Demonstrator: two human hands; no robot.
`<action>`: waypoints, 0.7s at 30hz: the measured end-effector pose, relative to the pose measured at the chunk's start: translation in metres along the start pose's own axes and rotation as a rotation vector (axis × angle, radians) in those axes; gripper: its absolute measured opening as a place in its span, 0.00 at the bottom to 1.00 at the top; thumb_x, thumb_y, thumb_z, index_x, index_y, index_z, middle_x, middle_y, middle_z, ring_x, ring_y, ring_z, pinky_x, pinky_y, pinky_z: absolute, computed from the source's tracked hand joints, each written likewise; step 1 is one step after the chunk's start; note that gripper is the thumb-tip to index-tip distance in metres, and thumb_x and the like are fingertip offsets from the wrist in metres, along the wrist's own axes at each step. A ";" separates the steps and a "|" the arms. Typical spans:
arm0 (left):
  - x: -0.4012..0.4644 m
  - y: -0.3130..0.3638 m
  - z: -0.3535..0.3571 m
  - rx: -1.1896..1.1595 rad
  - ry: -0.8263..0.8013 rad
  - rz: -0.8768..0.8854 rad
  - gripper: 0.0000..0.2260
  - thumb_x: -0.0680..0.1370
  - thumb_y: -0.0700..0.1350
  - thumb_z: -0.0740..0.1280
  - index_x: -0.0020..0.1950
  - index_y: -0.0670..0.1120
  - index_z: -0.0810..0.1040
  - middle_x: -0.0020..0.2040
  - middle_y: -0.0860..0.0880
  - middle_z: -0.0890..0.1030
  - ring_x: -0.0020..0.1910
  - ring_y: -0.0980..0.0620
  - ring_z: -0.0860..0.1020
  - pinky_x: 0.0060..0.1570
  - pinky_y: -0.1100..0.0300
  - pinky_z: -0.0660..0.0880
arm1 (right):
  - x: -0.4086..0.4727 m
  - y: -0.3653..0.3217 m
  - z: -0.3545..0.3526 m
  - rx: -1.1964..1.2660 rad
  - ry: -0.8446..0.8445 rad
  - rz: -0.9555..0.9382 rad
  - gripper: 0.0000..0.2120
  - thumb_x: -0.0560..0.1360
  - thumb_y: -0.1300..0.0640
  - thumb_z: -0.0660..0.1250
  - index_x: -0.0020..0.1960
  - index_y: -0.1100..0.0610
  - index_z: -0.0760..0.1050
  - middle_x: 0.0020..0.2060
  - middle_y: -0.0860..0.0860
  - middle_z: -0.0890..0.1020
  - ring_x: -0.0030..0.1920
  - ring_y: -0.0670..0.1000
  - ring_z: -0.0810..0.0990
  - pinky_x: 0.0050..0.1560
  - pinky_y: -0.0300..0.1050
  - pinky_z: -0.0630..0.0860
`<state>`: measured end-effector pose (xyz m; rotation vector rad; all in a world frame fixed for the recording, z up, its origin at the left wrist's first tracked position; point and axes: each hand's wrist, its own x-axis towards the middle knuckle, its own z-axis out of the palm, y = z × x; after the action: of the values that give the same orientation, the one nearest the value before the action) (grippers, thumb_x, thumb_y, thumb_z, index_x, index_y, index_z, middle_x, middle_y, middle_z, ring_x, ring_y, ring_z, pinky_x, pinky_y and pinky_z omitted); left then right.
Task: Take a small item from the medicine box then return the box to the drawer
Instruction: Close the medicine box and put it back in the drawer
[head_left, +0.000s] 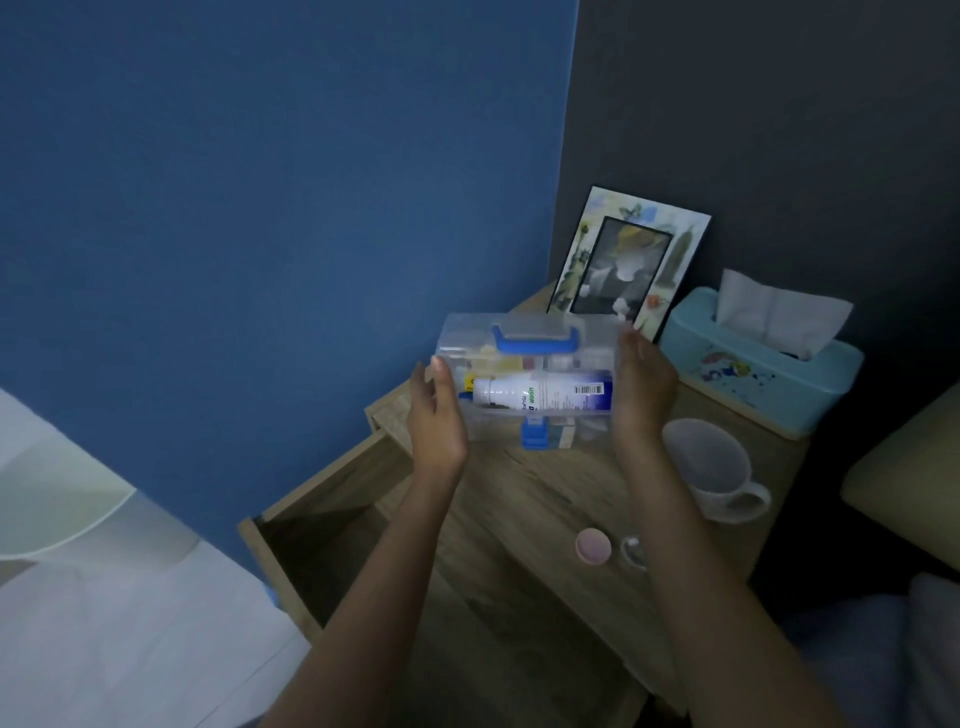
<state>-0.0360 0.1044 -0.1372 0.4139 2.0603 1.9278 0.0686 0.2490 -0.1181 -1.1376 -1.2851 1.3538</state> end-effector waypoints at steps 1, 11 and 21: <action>0.001 0.002 0.000 -0.002 0.006 -0.011 0.33 0.78 0.65 0.49 0.76 0.46 0.62 0.74 0.47 0.69 0.72 0.51 0.67 0.66 0.60 0.63 | -0.003 0.006 0.000 -0.024 0.018 -0.031 0.15 0.77 0.46 0.63 0.54 0.54 0.82 0.49 0.50 0.85 0.46 0.45 0.83 0.44 0.39 0.79; 0.004 0.001 -0.002 0.043 -0.021 -0.097 0.25 0.79 0.57 0.61 0.69 0.41 0.73 0.63 0.42 0.79 0.62 0.45 0.78 0.64 0.45 0.73 | -0.018 0.033 0.004 -0.070 0.093 -0.084 0.07 0.78 0.47 0.62 0.45 0.45 0.77 0.37 0.44 0.82 0.38 0.46 0.82 0.40 0.44 0.78; -0.013 0.002 0.000 0.192 0.151 0.020 0.25 0.76 0.57 0.66 0.68 0.44 0.70 0.64 0.46 0.75 0.63 0.49 0.75 0.56 0.58 0.73 | -0.022 0.028 0.007 -0.015 0.115 -0.076 0.14 0.79 0.54 0.63 0.60 0.59 0.78 0.52 0.57 0.85 0.51 0.55 0.83 0.53 0.50 0.80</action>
<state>-0.0244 0.0997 -0.1348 0.3405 2.3570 1.8294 0.0647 0.2251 -0.1451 -1.1483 -1.2455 1.2076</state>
